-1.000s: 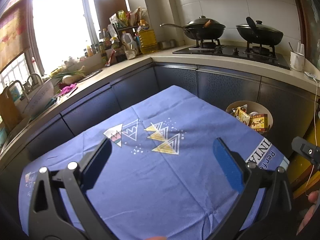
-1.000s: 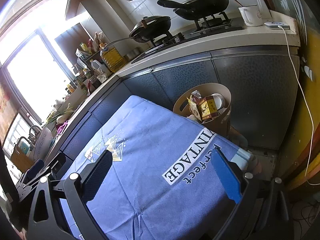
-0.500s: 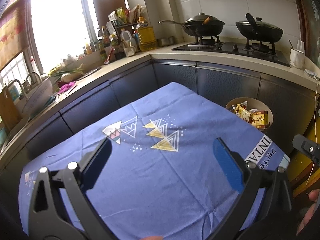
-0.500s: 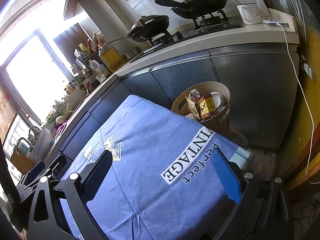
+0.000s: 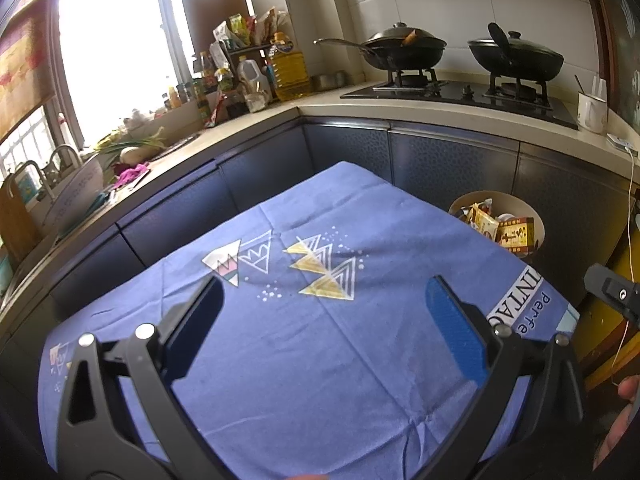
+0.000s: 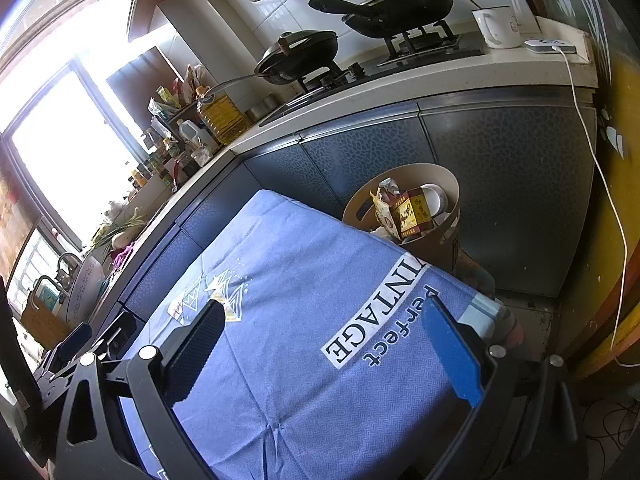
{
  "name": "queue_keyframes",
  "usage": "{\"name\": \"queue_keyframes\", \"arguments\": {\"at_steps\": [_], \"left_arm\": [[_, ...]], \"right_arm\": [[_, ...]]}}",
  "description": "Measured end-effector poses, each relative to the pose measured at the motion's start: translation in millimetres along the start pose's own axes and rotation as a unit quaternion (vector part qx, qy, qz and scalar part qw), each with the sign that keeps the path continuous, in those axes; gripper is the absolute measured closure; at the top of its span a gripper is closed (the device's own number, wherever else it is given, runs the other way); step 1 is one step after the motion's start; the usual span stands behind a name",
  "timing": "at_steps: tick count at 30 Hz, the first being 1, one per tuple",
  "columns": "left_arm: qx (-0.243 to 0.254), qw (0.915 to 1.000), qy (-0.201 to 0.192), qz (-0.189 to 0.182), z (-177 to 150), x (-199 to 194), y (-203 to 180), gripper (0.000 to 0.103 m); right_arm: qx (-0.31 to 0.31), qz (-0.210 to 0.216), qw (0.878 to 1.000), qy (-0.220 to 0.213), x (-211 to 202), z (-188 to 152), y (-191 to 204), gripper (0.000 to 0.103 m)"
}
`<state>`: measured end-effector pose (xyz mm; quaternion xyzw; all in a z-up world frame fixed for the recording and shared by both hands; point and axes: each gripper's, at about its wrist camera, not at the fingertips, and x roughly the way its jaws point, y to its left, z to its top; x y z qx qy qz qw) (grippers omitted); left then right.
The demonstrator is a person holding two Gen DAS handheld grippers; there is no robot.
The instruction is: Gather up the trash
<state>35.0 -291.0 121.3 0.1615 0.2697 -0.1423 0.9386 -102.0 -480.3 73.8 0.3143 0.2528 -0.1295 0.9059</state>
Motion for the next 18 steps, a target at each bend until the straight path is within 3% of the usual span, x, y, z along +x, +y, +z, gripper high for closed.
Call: {"name": "queue_keyframes", "arguments": {"at_steps": [18], "left_arm": [[0.011, 0.9999, 0.008, -0.007, -5.0, 5.1, -0.1, 0.006]], "right_arm": [[0.004, 0.000, 1.000, 0.001, 0.2, -1.7, -3.0, 0.007]]}}
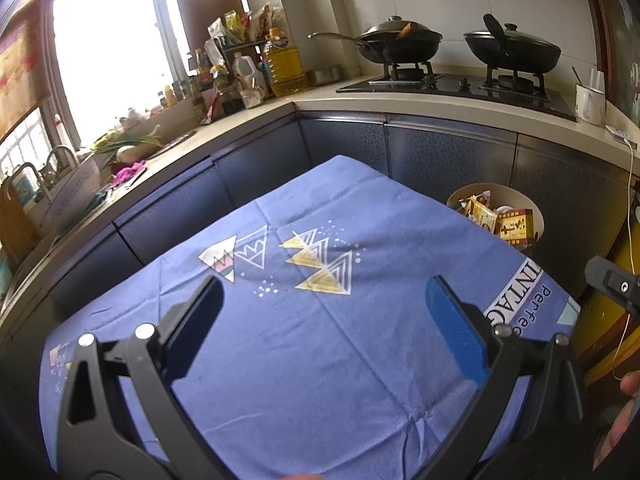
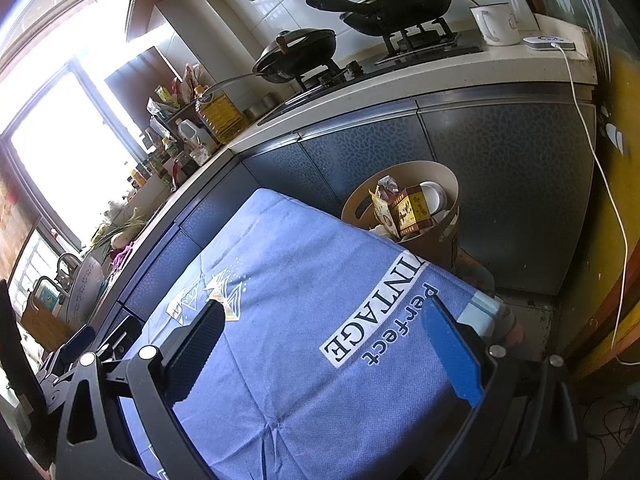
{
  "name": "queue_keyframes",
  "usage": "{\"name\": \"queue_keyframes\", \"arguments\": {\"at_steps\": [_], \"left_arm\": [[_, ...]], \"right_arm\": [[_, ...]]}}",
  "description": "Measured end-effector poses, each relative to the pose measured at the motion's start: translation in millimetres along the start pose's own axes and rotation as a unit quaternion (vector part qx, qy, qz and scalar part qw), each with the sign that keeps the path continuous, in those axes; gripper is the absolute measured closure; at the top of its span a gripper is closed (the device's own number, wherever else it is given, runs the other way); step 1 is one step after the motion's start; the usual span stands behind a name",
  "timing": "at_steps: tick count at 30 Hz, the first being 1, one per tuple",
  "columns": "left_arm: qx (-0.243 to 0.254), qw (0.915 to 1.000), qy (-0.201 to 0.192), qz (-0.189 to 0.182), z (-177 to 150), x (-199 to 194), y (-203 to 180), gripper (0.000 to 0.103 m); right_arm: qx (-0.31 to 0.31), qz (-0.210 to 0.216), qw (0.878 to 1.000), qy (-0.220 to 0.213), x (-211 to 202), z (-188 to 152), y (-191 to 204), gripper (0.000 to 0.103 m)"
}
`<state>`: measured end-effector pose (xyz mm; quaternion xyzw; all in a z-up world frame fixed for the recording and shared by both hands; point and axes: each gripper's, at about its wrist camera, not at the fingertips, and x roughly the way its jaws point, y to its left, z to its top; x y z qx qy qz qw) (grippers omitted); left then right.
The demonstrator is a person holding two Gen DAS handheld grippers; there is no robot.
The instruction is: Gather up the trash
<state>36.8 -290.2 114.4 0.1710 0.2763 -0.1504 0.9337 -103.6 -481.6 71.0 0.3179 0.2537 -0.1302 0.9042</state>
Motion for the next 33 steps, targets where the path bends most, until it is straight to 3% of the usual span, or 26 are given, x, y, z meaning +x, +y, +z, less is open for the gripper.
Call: {"name": "queue_keyframes", "arguments": {"at_steps": [33], "left_arm": [[0.032, 0.9984, 0.018, -0.044, 2, 8, -22, 0.006]], "right_arm": [[0.020, -0.007, 1.000, -0.008, -4, 1, -16, 0.007]]}}
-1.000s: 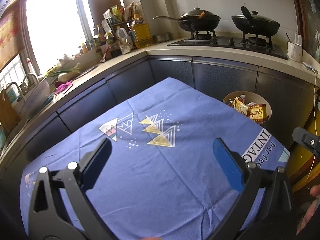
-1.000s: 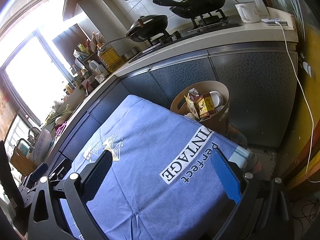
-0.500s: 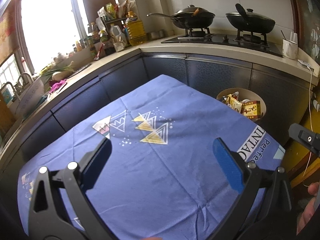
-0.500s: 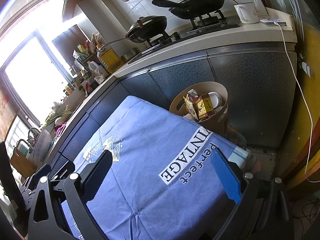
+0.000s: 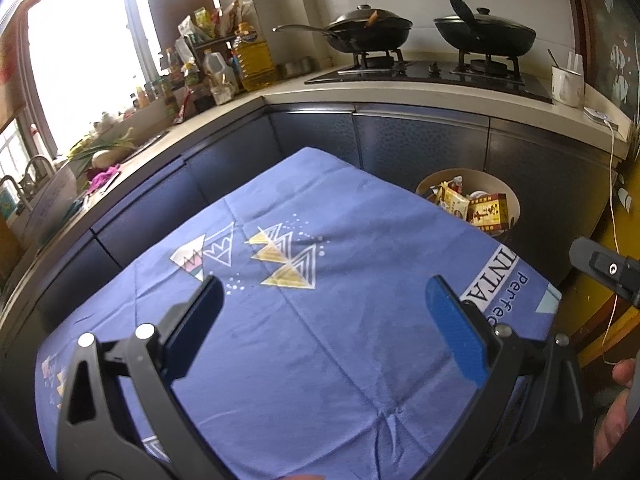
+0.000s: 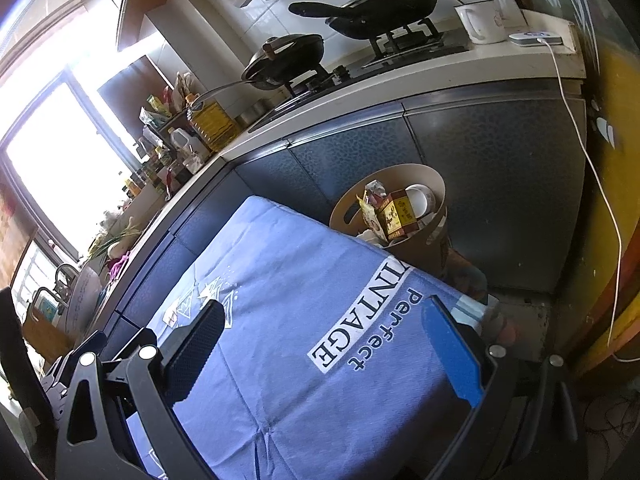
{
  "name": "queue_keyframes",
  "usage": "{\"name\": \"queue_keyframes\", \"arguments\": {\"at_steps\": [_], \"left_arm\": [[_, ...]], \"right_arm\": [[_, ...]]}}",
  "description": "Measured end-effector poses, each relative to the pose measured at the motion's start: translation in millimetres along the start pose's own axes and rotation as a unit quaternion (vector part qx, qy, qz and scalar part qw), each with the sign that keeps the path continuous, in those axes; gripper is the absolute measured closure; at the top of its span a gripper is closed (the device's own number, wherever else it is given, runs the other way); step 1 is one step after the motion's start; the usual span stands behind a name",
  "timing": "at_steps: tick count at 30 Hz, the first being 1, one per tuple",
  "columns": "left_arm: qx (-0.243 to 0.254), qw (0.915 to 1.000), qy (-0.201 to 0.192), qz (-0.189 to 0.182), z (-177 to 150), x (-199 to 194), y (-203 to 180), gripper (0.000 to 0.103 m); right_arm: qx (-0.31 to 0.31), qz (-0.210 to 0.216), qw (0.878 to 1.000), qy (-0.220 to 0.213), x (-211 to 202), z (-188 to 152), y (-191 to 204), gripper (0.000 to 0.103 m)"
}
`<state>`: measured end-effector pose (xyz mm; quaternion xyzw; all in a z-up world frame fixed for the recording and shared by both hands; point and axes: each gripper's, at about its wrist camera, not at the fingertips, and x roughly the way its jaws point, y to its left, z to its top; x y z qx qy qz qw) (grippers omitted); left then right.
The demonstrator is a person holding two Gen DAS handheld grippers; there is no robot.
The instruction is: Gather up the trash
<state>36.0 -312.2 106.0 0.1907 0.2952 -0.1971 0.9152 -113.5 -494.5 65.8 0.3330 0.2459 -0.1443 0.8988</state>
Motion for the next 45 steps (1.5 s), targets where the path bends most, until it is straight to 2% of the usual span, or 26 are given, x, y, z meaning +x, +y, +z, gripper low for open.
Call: {"name": "queue_keyframes", "arguments": {"at_steps": [15, 45], "left_arm": [[0.015, 0.9994, 0.018, -0.026, 6, 15, -26, 0.006], [0.023, 0.9987, 0.027, -0.037, 9, 27, -43, 0.006]], "right_arm": [[0.022, -0.006, 1.000, 0.002, 6, 3, -23, 0.007], [0.033, -0.009, 0.999, 0.006, 15, 3, -35, 0.007]]}}
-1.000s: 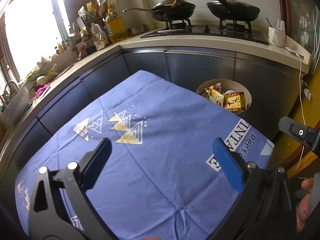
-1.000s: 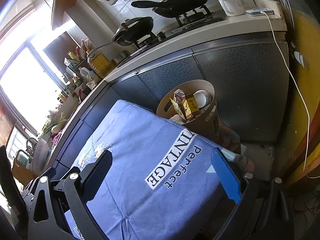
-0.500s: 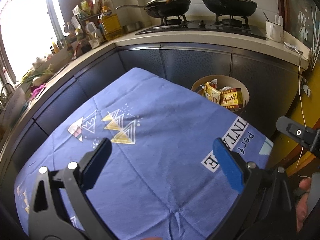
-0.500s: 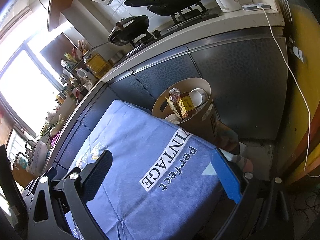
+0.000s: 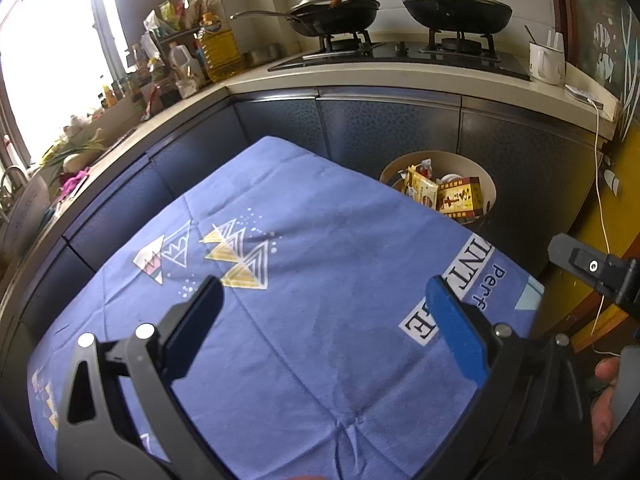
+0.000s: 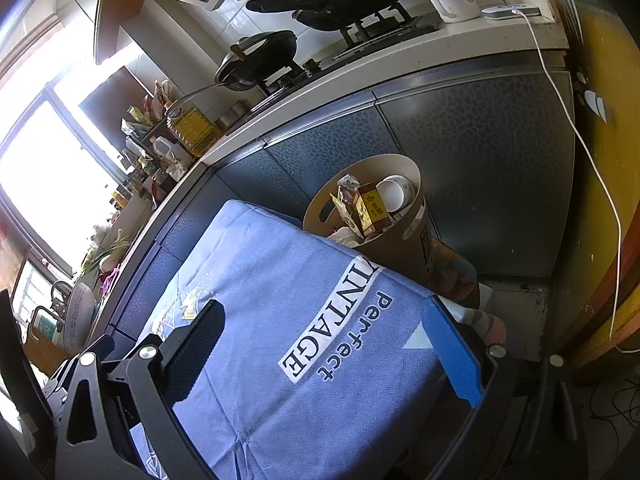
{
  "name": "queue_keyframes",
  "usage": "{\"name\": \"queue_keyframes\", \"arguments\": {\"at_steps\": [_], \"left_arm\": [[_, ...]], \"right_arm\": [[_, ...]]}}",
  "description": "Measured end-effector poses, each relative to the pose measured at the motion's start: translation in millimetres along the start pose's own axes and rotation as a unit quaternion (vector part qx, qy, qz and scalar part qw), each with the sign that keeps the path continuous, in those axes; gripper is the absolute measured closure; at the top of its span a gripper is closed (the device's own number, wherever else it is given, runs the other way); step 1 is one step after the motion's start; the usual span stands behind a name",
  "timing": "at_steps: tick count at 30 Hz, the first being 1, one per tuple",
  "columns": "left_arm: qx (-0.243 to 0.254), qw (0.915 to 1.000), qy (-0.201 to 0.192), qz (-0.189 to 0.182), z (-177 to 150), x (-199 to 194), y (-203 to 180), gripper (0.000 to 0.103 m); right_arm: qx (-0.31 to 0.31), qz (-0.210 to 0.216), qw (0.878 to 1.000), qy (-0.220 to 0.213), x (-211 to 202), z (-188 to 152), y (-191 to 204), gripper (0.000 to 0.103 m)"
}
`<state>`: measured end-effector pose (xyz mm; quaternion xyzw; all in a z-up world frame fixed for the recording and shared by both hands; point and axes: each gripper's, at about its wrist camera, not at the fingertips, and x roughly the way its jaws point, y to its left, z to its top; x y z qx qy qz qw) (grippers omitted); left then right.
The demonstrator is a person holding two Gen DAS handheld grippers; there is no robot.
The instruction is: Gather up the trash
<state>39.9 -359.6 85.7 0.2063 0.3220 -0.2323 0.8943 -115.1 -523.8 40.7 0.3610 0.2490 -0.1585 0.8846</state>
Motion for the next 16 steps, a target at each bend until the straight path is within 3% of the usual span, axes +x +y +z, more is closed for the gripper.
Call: {"name": "queue_keyframes", "arguments": {"at_steps": [16], "left_arm": [[0.000, 0.9998, -0.016, -0.014, 1, -12, -1, 0.006]], "right_arm": [[-0.005, -0.001, 1.000, -0.005, -5, -5, 6, 0.007]]}}
